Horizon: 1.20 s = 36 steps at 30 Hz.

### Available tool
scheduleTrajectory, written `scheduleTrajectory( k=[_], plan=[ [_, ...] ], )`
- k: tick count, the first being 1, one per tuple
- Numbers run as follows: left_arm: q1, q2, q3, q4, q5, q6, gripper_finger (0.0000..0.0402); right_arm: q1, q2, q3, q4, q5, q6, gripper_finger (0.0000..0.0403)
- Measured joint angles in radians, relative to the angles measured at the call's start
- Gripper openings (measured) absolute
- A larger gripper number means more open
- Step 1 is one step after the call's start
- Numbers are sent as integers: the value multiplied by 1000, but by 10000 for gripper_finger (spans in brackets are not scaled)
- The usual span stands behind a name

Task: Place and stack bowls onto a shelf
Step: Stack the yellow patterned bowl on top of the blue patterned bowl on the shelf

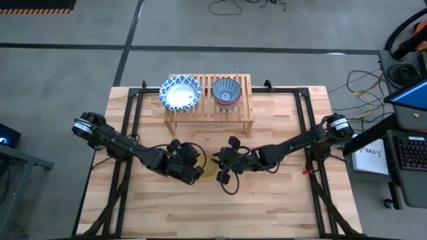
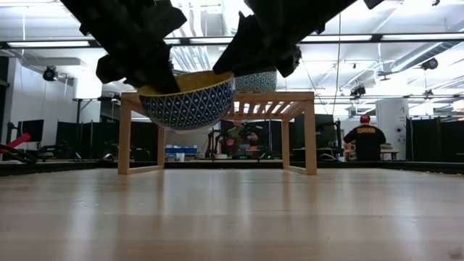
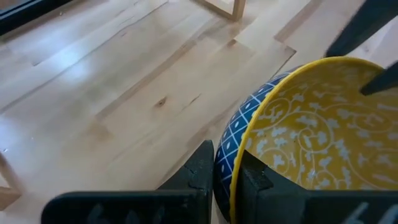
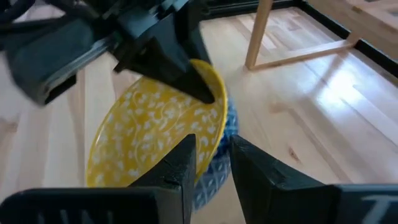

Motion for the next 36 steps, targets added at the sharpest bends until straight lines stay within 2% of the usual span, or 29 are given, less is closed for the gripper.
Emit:
scheduleTrajectory(
  k=[7,13,21,30,36],
  plan=[
    [0,0,0,35,-7,-7,13,-33,6,1,-2,-39,43,69],
    [-1,0,-1,61,-24,-7,38,-47,36,-3,-3,-45,35,65],
    [-4,9,9,118,-38,11,59,-63,65,-8,-28,-49,2,13],
    [-5,79,6,135,-15,41,58,-60,80,-15,-23,-56,9,10],
    [-5,83,6,128,-3,70,61,-60,81,-17,-55,-57,35,9]
  ],
)
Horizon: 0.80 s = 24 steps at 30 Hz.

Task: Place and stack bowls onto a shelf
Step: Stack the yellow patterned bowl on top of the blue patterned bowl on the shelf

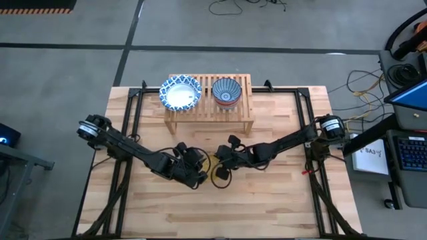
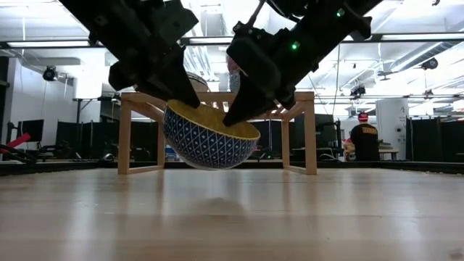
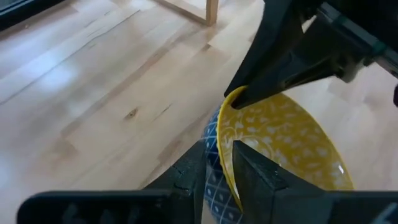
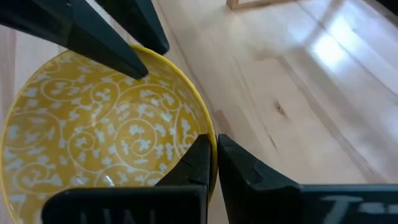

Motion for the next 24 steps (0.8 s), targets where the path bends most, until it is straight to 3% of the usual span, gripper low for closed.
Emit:
scheduleTrajectory(
  k=[5,15,24],
  plan=[
    [0,-17,-1,-6,25,72,90,0,-3,0,-17,-27,22,9],
    [-2,-126,-2,-96,26,240,205,-25,-63,20,-140,-122,46,9],
    [-30,-323,-3,-212,-144,382,224,-79,-258,138,-406,-182,34,9]
  ],
)
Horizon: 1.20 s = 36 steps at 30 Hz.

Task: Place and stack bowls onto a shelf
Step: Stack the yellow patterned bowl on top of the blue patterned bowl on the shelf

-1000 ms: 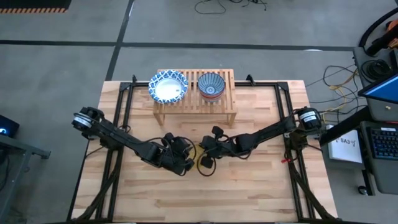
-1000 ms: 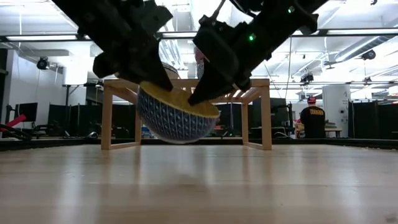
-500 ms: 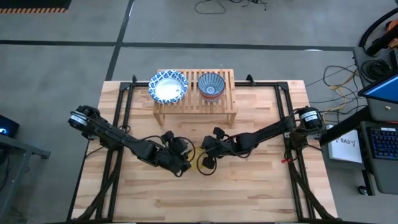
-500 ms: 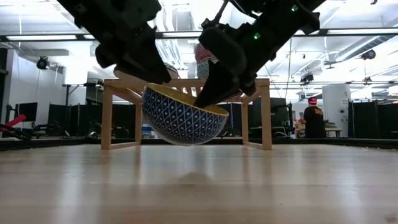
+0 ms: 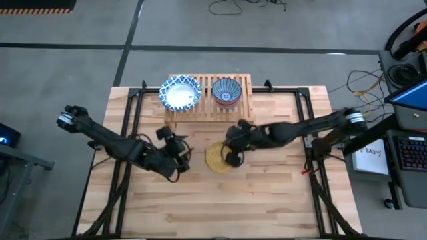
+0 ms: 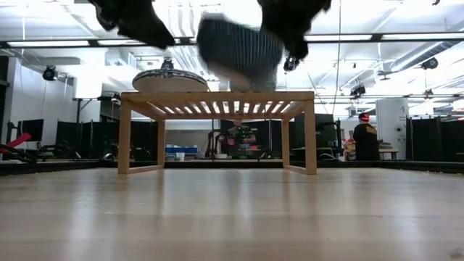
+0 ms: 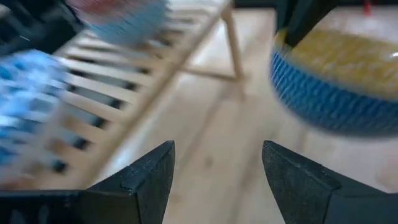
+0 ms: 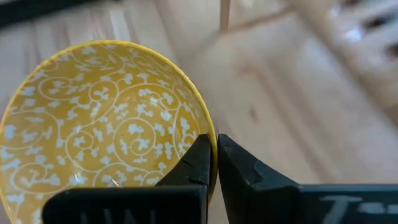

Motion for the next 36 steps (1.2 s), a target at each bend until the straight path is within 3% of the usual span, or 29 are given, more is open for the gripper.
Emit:
scheduleTrajectory(
  k=[10,19,30,36],
  plan=[
    [-28,-133,-32,-46,-212,85,224,-109,-120,383,-216,16,-133,9],
    [-40,-204,-101,-44,-231,40,224,-389,28,751,-520,27,-175,9],
    [-75,-282,-128,-56,-231,37,224,-682,274,1002,-690,-313,-112,10],
    [-78,-317,-148,-60,-231,35,224,-722,347,1084,-816,-354,-126,11]
  ],
)
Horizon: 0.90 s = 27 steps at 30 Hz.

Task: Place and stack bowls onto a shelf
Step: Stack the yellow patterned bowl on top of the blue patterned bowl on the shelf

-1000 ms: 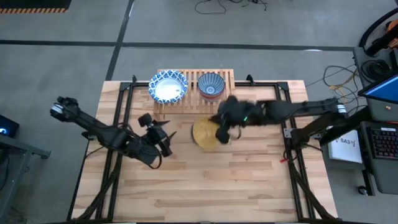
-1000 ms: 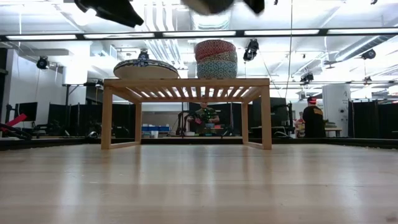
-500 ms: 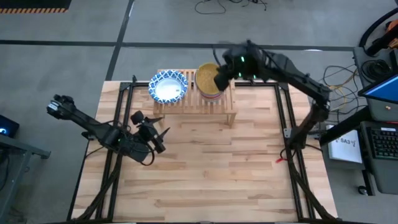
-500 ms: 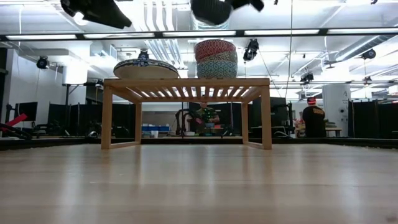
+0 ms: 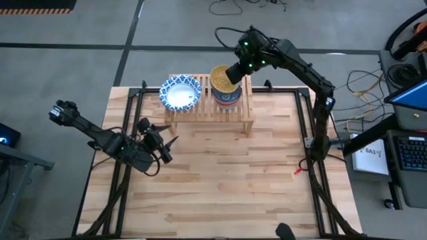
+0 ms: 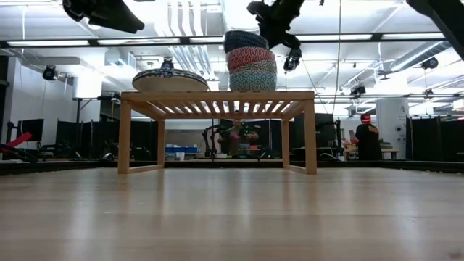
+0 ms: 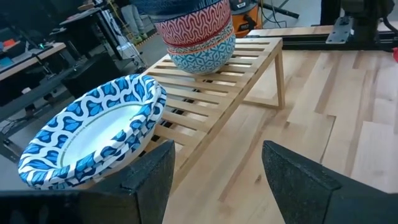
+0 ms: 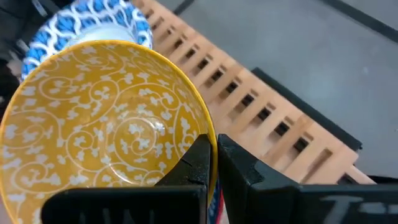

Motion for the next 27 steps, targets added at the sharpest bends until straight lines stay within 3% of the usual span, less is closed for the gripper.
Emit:
scheduleTrajectory(
  k=[27],
  plan=[
    [0,-7,-4,-2,0,3,224,-1,-8,13,-48,-3,-47,13]
  ],
)
